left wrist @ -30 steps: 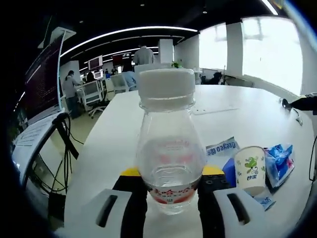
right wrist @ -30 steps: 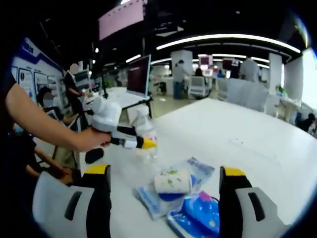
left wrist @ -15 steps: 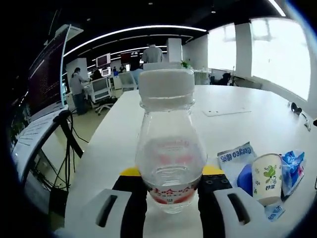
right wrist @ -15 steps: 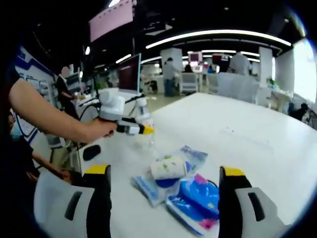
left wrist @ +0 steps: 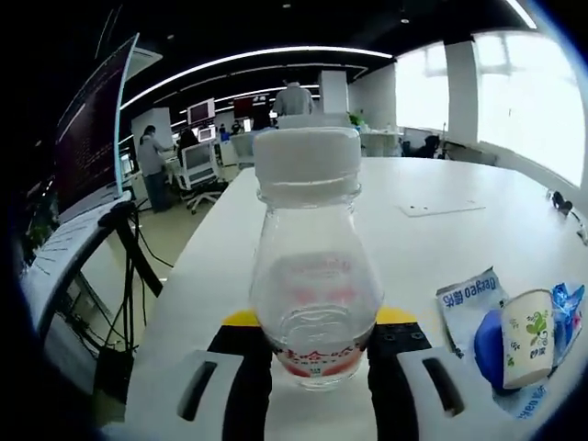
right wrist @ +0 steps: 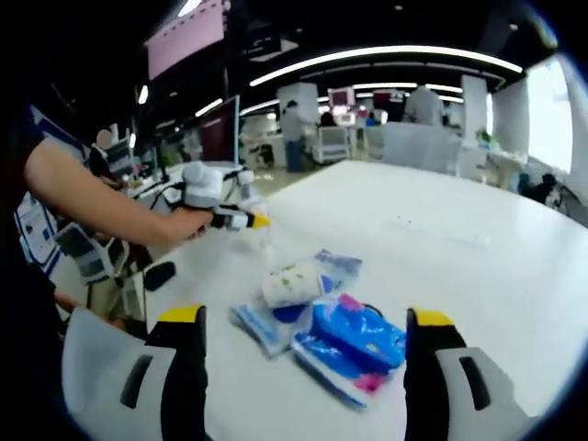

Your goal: Arrange the tabletop items into an orderly group along one side of the table until the central work area is clear of visible clutter.

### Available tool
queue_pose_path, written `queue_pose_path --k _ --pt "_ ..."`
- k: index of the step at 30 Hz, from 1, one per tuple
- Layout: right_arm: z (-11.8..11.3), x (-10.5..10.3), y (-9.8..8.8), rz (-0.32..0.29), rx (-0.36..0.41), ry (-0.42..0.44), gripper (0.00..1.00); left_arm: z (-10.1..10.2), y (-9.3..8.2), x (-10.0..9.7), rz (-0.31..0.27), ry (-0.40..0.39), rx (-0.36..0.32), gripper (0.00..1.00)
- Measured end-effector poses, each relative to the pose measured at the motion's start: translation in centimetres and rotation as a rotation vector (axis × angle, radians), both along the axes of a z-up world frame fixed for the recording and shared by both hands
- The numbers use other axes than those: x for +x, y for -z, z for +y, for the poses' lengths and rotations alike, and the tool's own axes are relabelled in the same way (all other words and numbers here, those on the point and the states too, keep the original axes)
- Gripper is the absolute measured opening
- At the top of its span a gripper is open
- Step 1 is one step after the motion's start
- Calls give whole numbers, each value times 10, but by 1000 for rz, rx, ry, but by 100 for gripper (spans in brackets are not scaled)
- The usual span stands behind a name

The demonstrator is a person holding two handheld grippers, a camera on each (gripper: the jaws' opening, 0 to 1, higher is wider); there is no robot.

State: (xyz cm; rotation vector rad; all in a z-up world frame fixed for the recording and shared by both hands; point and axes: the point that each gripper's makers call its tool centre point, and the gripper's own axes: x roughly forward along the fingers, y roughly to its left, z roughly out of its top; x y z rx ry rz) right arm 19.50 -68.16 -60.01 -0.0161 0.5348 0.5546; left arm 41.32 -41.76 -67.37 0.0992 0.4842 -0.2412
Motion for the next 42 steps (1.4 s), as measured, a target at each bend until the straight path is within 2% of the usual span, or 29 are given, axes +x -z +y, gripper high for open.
queue_pose_path --k 7,26,42 --pt "-4 2 2 12 -4 8 86 10 -2 5 -6 -15 -7 39" --pt "-2 4 2 16 -2 -8 84 6 -8 -7 9 -31 -3 42" --pt "-15 2 2 11 14 20 83 5 -8 -14 3 -36 9 44"
